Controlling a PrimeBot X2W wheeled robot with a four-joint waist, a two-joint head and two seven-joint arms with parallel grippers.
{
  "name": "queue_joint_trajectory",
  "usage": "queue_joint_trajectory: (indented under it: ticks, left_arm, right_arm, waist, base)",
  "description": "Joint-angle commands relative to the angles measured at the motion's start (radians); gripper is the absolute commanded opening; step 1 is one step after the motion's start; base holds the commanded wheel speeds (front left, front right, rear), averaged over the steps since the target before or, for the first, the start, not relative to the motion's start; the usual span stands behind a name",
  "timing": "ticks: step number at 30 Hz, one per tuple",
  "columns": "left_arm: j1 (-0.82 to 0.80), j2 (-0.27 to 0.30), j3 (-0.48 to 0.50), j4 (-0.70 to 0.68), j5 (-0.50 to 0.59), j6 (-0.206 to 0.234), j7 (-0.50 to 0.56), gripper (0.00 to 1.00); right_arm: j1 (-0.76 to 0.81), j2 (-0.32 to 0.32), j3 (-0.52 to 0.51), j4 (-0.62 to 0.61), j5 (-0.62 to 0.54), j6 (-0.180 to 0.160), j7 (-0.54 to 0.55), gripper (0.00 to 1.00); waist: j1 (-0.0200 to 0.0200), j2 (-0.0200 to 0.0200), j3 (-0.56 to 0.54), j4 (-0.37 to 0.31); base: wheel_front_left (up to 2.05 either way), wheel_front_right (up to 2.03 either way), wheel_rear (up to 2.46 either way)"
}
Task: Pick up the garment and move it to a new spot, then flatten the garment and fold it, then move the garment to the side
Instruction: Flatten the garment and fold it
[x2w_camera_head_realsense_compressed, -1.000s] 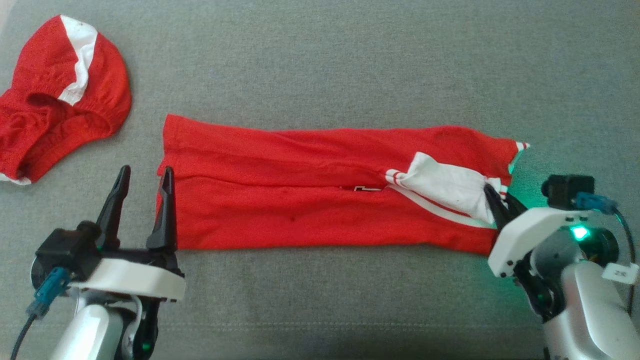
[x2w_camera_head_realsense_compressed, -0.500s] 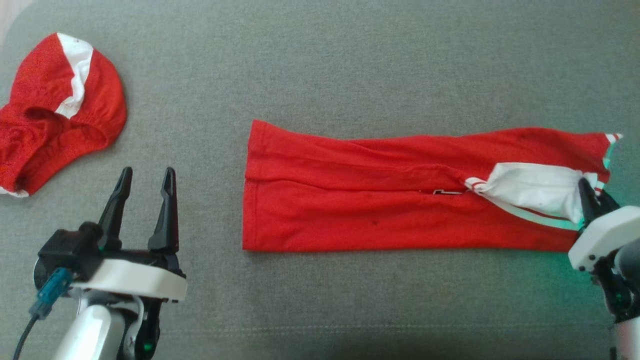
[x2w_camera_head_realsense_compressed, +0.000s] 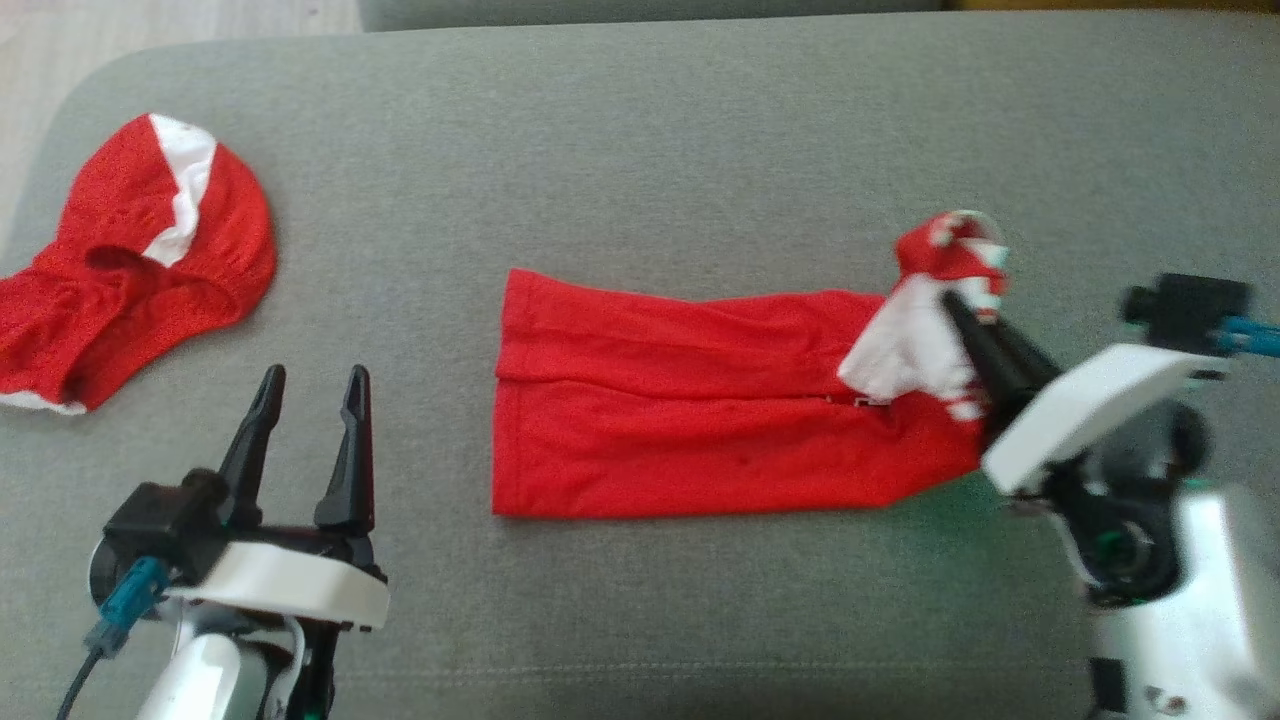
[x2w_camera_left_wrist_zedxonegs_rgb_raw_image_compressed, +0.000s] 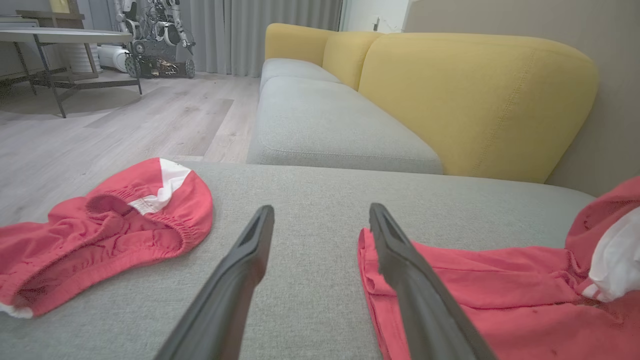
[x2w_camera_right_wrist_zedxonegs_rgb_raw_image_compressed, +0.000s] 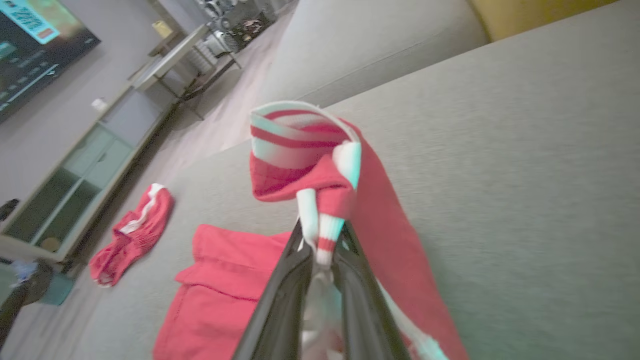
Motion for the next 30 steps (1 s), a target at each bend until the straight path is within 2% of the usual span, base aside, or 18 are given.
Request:
queue_joint_trajectory:
  ticks: [1, 5, 10, 17, 22, 23, 24, 25, 26, 30]
  left_arm:
    - [-0.032, 0.016, 0.034, -0.026, 0.003, -0.001, -0.006, 1.0]
    - [-0.034, 0.012, 0.025, -0.017, 0.003, -0.003, -0.006, 1.0]
    - [-0.034, 0.006, 0.014, -0.008, 0.001, -0.005, -0.005, 1.0]
    - [-0.053, -0.002, 0.004, 0.003, -0.001, -0.012, -0.006, 1.0]
    - [-0.071, -0.007, 0.004, 0.014, -0.002, -0.021, -0.008, 1.0]
    - [-0.074, -0.008, 0.004, 0.016, -0.002, -0.022, -0.008, 1.0]
    - [-0.074, -0.008, 0.004, 0.016, -0.002, -0.022, -0.008, 1.0]
    - [-0.078, -0.009, 0.005, 0.018, -0.002, -0.023, -0.009, 1.0]
    - [-0.081, -0.01, 0.005, 0.021, -0.001, -0.024, -0.009, 1.0]
    - [-0.091, -0.01, 0.011, 0.028, 0.005, -0.025, -0.01, 1.0]
  right_arm:
    - [-0.05, 0.009, 0.045, -0.031, 0.019, -0.001, -0.004, 0.0]
    - [-0.069, 0.012, 0.189, 0.044, 0.141, -0.001, -0.063, 0.0]
    - [-0.117, 0.012, 0.381, 0.172, 0.293, -0.001, -0.205, 0.0]
    - [-0.244, 0.012, 0.587, 0.369, 0.417, -0.001, -0.416, 0.0]
    - [-0.329, 0.012, 0.704, 0.479, 0.492, -0.001, -0.511, 0.0]
    - [-0.344, 0.012, 0.724, 0.496, 0.504, -0.001, -0.526, 0.34]
    - [-0.344, 0.012, 0.724, 0.496, 0.504, -0.001, -0.526, 0.34]
    - [-0.357, 0.012, 0.743, 0.51, 0.517, -0.001, -0.541, 0.85]
    - [-0.368, 0.012, 0.762, 0.52, 0.532, -0.001, -0.552, 1.0]
    - [-0.418, 0.012, 0.83, 0.539, 0.583, -0.001, -0.624, 1.0]
  waist:
    - [0.0, 0.0, -0.004, 0.012]
    - [0.0, 0.0, -0.009, 0.046]
    - [0.0, 0.0, -0.007, 0.087]
    - [0.0, 0.0, 0.018, 0.126]
    - [0.0, 0.0, 0.038, 0.138]
    - [0.0, 0.0, 0.042, 0.139]
    - [0.0, 0.0, 0.042, 0.139]
    - [0.0, 0.0, 0.046, 0.139]
    - [0.0, 0.0, 0.049, 0.139]
    - [0.0, 0.0, 0.059, 0.127]
  base:
    - [0.0, 0.0, 0.0]
    - [0.0, 0.0, 0.0]
    - [0.0, 0.0, 0.0]
    - [0.0, 0.0, 0.0]
    - [0.0, 0.0, 0.0]
    - [0.0, 0.0, 0.0]
    - [0.0, 0.0, 0.0]
    - [0.0, 0.0, 0.0]
    - [0.0, 0.0, 0.0]
    - [0.0, 0.0, 0.0]
